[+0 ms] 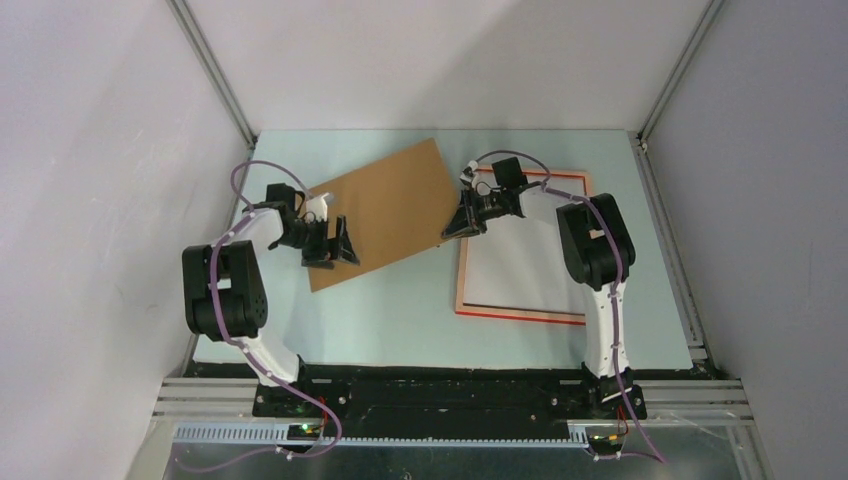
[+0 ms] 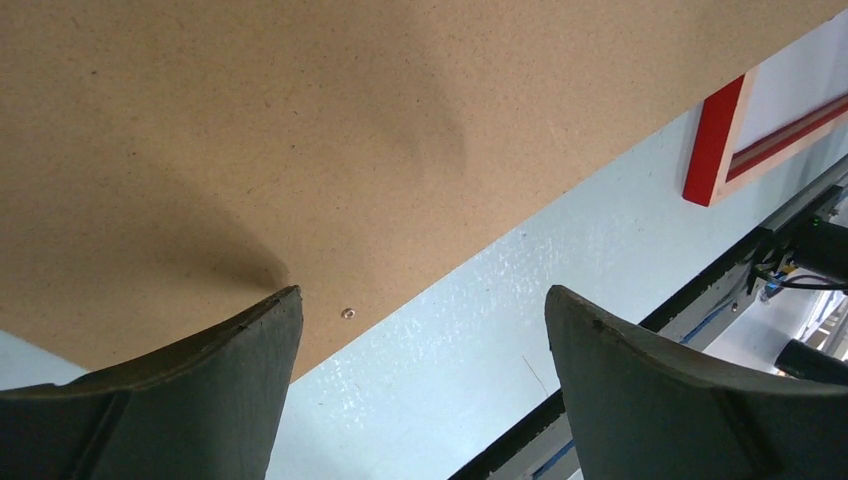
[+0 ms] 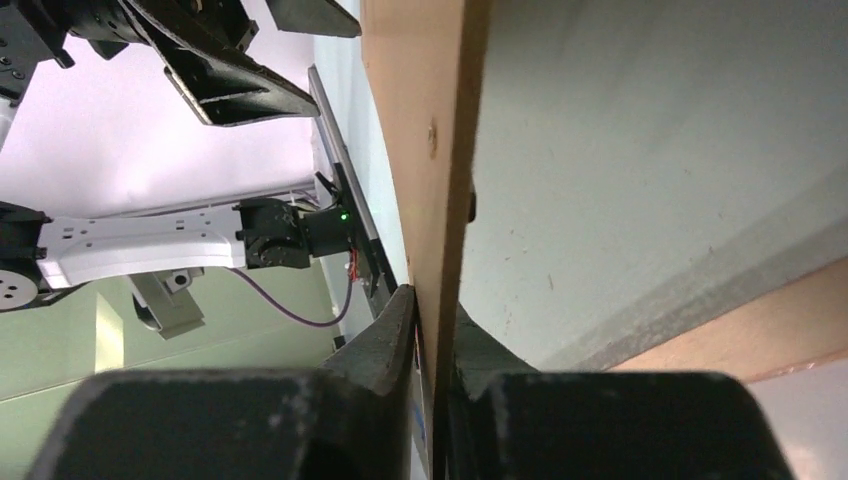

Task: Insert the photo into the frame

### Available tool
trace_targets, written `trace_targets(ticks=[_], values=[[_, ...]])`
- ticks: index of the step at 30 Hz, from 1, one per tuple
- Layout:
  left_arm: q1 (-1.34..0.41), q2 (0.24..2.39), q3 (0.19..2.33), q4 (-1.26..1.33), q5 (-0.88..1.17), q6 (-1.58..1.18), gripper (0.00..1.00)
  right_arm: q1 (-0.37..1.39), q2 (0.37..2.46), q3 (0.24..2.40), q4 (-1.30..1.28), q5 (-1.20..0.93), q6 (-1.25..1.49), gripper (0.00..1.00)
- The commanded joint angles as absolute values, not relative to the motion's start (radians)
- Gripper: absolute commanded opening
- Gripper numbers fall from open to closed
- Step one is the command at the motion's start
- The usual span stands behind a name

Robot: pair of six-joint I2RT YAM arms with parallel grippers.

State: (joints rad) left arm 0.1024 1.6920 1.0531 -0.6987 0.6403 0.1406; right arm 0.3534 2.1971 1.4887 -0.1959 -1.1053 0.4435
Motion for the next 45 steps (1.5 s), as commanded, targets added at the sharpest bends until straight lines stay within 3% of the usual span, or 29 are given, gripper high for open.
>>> trace_targets(ticks=[1, 5, 16, 27, 38, 45], values=[[0.082, 1.618, 1.063, -0.701, 0.655, 0.183, 0.96, 0.34, 2.094, 1.506, -0.225, -1.051, 0.445, 0.1], [0.022, 1.524, 1.08, -0.7, 0.578, 0.233, 0.99, 0.333, 2.072, 1.507, -0.237, -1.069, 0.47, 0.01], [-0.406, 1.259, 1.141, -0.558, 0.062, 0.345, 0.99, 0.311, 1.976, 1.475, -0.1, -1.167, 0.696, 0.0], [-0.786, 1.324, 1.099, -0.335, -0.348, 0.408, 1.0, 0.267, 1.837, 1.364, 0.125, -1.174, 0.934, 0.0], [-0.833, 1.485, 1.081, -0.091, -0.525, 0.574, 0.99, 0.233, 1.758, 1.309, 0.148, -1.179, 0.962, 0.0], [-0.834, 1.549, 1.076, 0.035, -0.617, 0.658, 0.83, 0.21, 1.711, 1.272, 0.141, -1.172, 0.919, 0.0]])
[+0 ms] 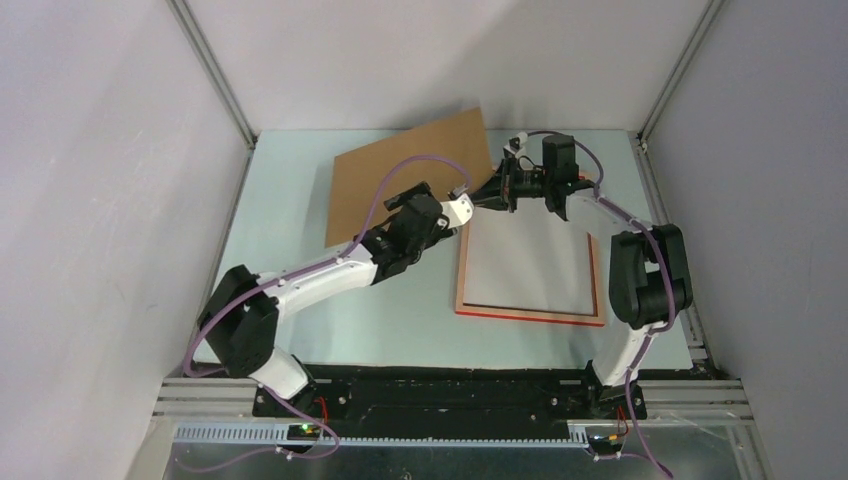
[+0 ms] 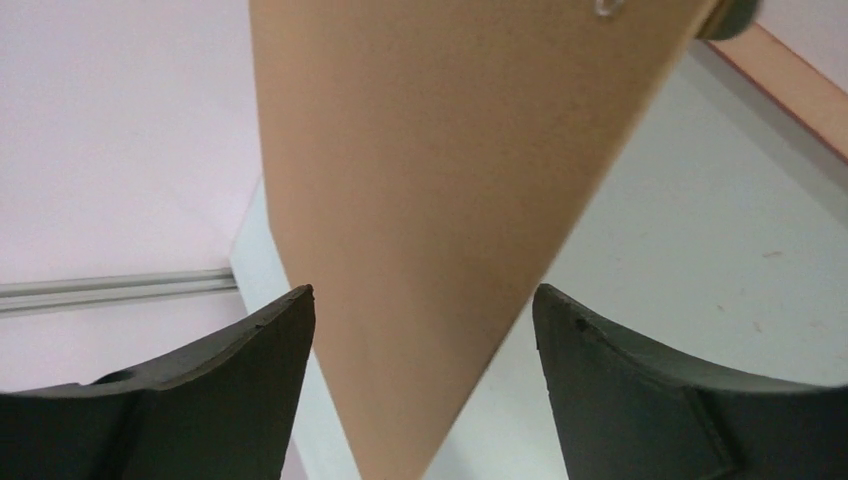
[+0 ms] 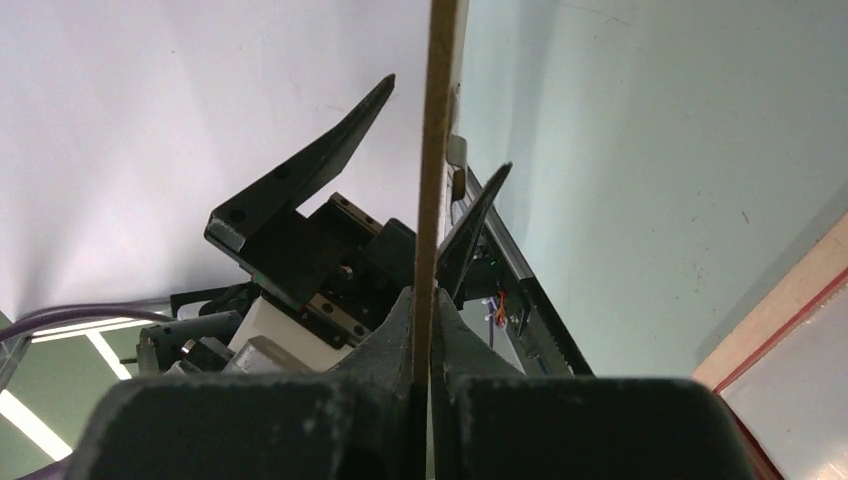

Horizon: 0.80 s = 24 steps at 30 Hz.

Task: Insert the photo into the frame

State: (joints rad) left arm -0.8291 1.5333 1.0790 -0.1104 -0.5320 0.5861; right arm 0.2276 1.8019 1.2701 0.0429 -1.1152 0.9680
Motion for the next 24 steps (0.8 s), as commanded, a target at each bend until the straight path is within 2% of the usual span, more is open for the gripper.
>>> trace_targets(ticks=[1, 5, 11, 14, 15, 16, 17, 18, 21, 22, 24], values=[[-0.833, 1.554, 1.075, 0.043, -0.626, 0.664, 0.81, 0.209, 1.706, 1.27, 0.14, -1.171, 0.941, 0.0], [-0.833, 1.574, 1.083, 0.066, -0.642, 0.675, 0.72, 0.207, 1.695, 1.257, 0.136, -1.167, 0.941, 0.0], [-0.837, 1.59, 1.107, 0.067, -0.636, 0.672, 0.51, 0.201, 1.684, 1.254, 0.124, -1.16, 0.93, 0.0], [-0.842, 1.603, 1.124, 0.066, -0.629, 0.676, 0.34, 0.199, 1.682, 1.251, 0.126, -1.161, 0.93, 0.0], [-0.842, 1.606, 1.134, 0.065, -0.628, 0.677, 0.23, 0.197, 1.681, 1.25, 0.126, -1.161, 0.932, 0.0], [-0.844, 1.61, 1.138, 0.063, -0.628, 0.68, 0.18, 0.196, 1.68, 1.25, 0.126, -1.162, 0.932, 0.0], [-0.845, 1.612, 1.147, 0.06, -0.631, 0.68, 0.06, 0.193, 1.678, 1.25, 0.125, -1.162, 0.933, 0.0], [-0.849, 1.611, 1.155, 0.057, -0.634, 0.68, 0.03, 0.191, 1.676, 1.25, 0.125, -1.163, 0.931, 0.01], [-0.851, 1.59, 1.164, 0.034, -0.628, 0.676, 0.0, 0.174, 1.665, 1.251, 0.104, -1.159, 0.919, 0.17], [-0.852, 1.584, 1.169, 0.029, -0.627, 0.672, 0.0, 0.165, 1.658, 1.251, 0.093, -1.158, 0.908, 0.29], [-0.852, 1.564, 1.177, 0.01, -0.621, 0.663, 0.0, 0.15, 1.643, 1.25, 0.074, -1.154, 0.891, 0.44]])
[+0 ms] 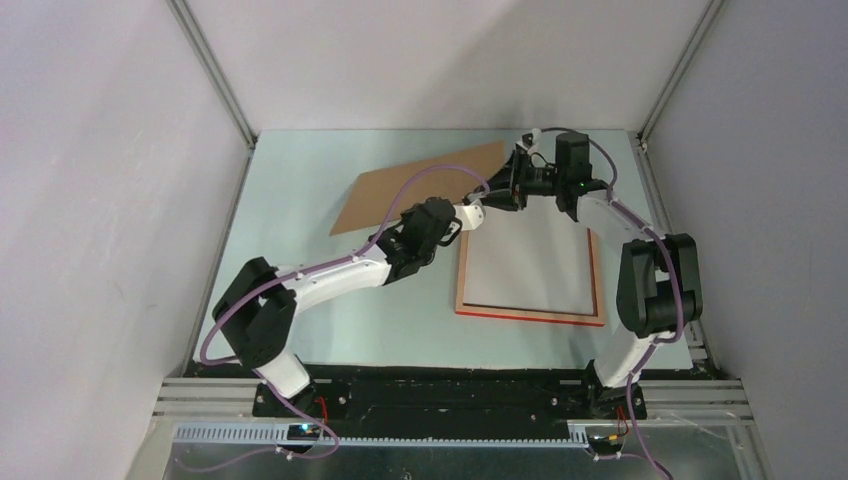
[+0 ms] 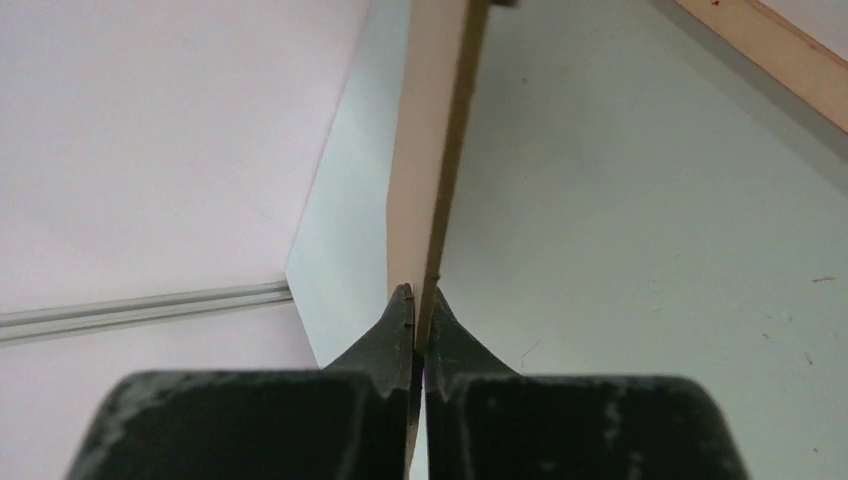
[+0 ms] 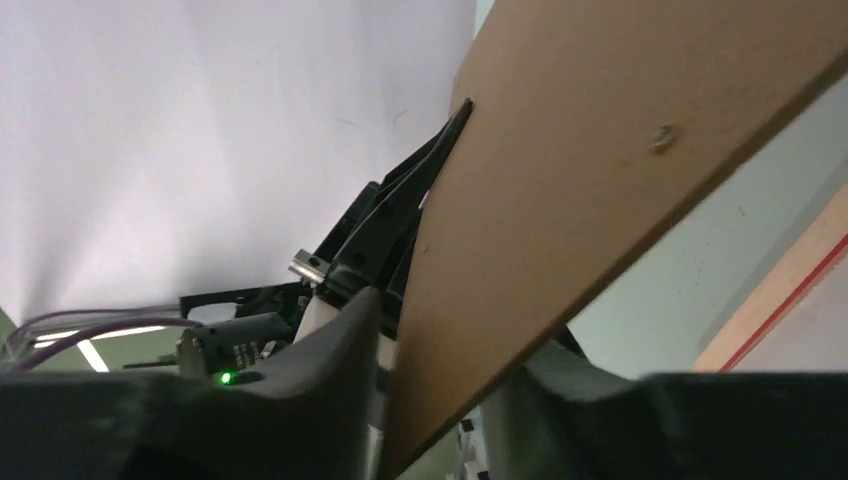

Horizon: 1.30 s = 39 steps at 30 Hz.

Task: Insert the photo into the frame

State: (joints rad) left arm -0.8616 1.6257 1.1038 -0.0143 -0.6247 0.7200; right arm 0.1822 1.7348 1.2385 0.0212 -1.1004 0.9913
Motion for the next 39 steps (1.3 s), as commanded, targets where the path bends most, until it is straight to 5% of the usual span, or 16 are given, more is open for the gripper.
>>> trace_targets(ticks=[1, 4, 6, 20, 39], values=[[-0.852, 1.551, 1.182, -0.022, -0.618, 0.659, 0.0, 0.144, 1.637, 1.25, 0.069, -1.15, 0.886, 0.49], [-0.852, 1.524, 1.208, -0.08, -0.601, 0.634, 0.0, 0.107, 1.599, 1.25, 0.046, -1.145, 0.859, 0.86], [-0.851, 1.505, 1.225, -0.115, -0.593, 0.621, 0.0, 0.075, 1.574, 1.25, 0.034, -1.144, 0.848, 0.97], [-0.853, 1.383, 1.445, -0.375, -0.45, 0.423, 0.0, -0.264, 1.333, 1.203, -0.078, -1.111, 0.681, 1.0], [-0.836, 1.377, 1.79, -0.611, 0.109, -0.034, 0.0, -0.52, 1.192, 1.074, -0.207, -1.11, 0.505, 0.97]])
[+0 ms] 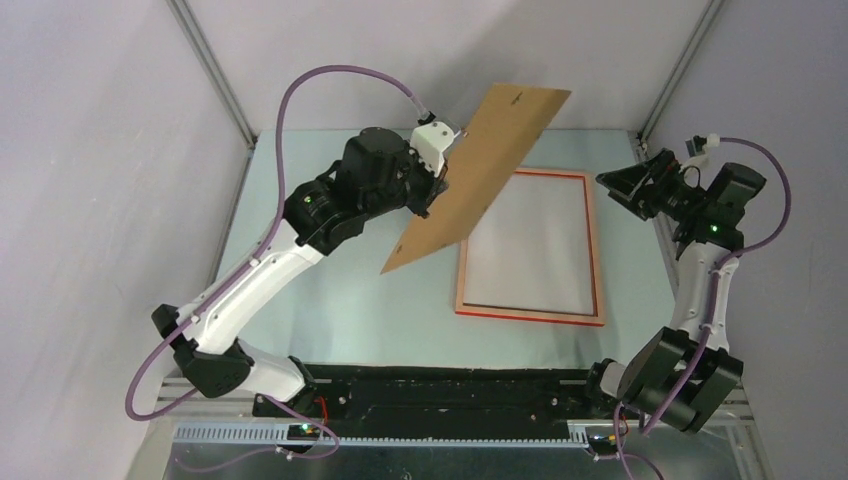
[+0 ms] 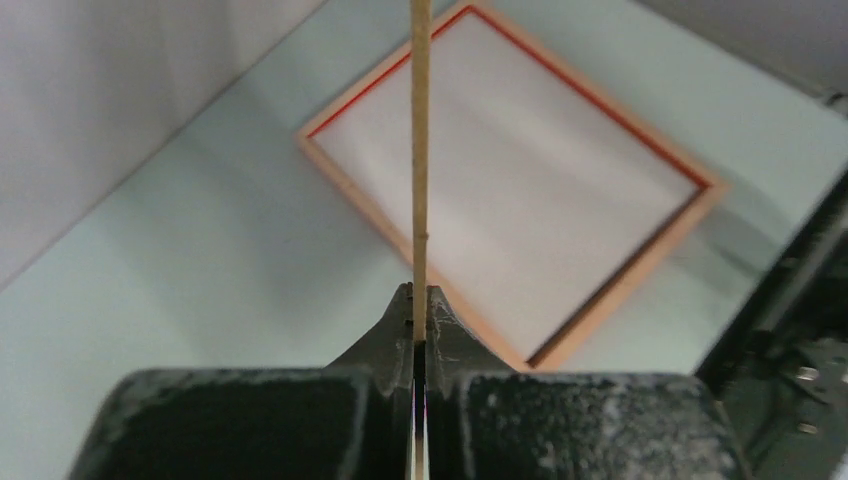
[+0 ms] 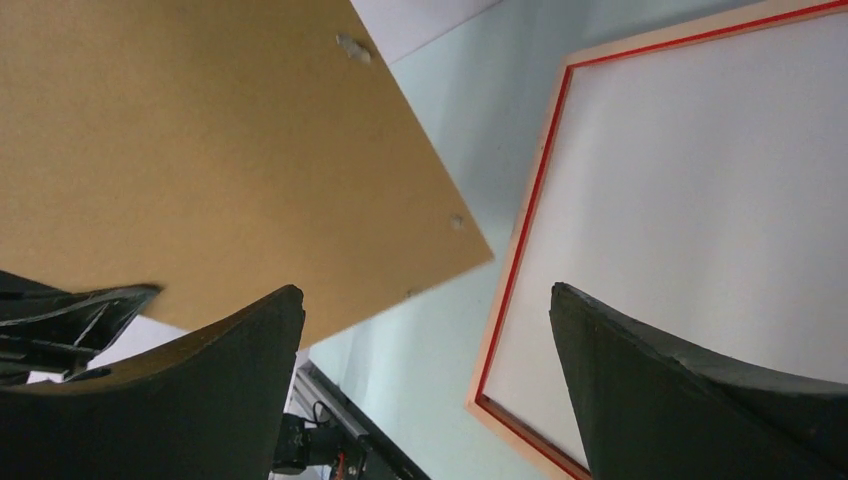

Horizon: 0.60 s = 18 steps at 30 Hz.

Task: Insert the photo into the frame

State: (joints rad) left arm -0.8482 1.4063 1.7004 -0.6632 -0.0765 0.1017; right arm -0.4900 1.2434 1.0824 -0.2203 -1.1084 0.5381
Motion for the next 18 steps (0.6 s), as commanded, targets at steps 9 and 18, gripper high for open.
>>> trace_targets(ticks=[9, 18], values=[[-0.73, 1.45, 1.869, -0.605, 0.361, -0.296, 0.0, -0.601, 1.151, 1.041, -0.213, -1.112, 0.513, 0.95], [-0.665, 1.455, 1.758, -0.517, 0.466, -0.469, 0.0, -0.615, 1.08, 1.003, -0.245, -1.058, 0.473, 0.95]])
